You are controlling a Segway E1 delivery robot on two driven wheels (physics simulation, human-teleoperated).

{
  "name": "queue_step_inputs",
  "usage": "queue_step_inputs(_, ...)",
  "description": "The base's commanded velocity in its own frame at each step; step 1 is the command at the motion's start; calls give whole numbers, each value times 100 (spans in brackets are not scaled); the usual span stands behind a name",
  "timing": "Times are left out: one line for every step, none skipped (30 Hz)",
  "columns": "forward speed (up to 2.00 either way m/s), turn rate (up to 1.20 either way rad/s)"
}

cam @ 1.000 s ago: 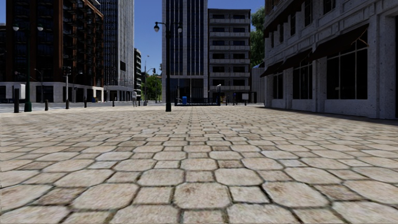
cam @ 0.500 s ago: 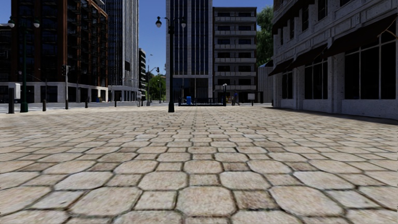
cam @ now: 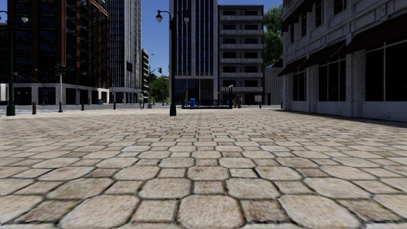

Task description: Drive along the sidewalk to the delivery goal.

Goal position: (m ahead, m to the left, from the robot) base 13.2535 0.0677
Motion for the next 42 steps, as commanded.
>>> queue_step_inputs(173,0)
queue_step_inputs(173,0)
queue_step_inputs(173,0)
queue_step_inputs(173,0)
queue_step_inputs(173,0)
queue_step_inputs(173,0)
queue_step_inputs(173,0)
queue_step_inputs(173,0)
queue_step_inputs(173,0)
queue_step_inputs(173,0)
queue_step_inputs(173,0)
queue_step_inputs(173,0)
queue_step_inputs(173,0)
queue_step_inputs(173,0)
queue_step_inputs(173,0)
queue_step_inputs(173,0)
queue_step_inputs(173,0)
queue_step_inputs(173,0)
queue_step_inputs(173,0)
queue_step_inputs(173,0)
queue_step_inputs(173,0)
queue_step_inputs(173,0)
queue_step_inputs(173,0)
queue_step_inputs(173,0)
queue_step_inputs(173,0)
queue_step_inputs(173,0)
queue_step_inputs(173,0)
queue_step_inputs(173,0)
queue_step_inputs(173,0)
queue_step_inputs(173,0)
queue_step_inputs(173,0)
queue_step_inputs(173,0)
queue_step_inputs(173,0)
queue_step_inputs(173,0)
queue_step_inputs(173,0)
queue_step_inputs(173,0)
queue_step_inputs(173,0)
queue_step_inputs(173,0)
queue_step_inputs(173,0)
queue_step_inputs(173,0)
queue_step_inputs(173,0)
queue_step_inputs(173,0)
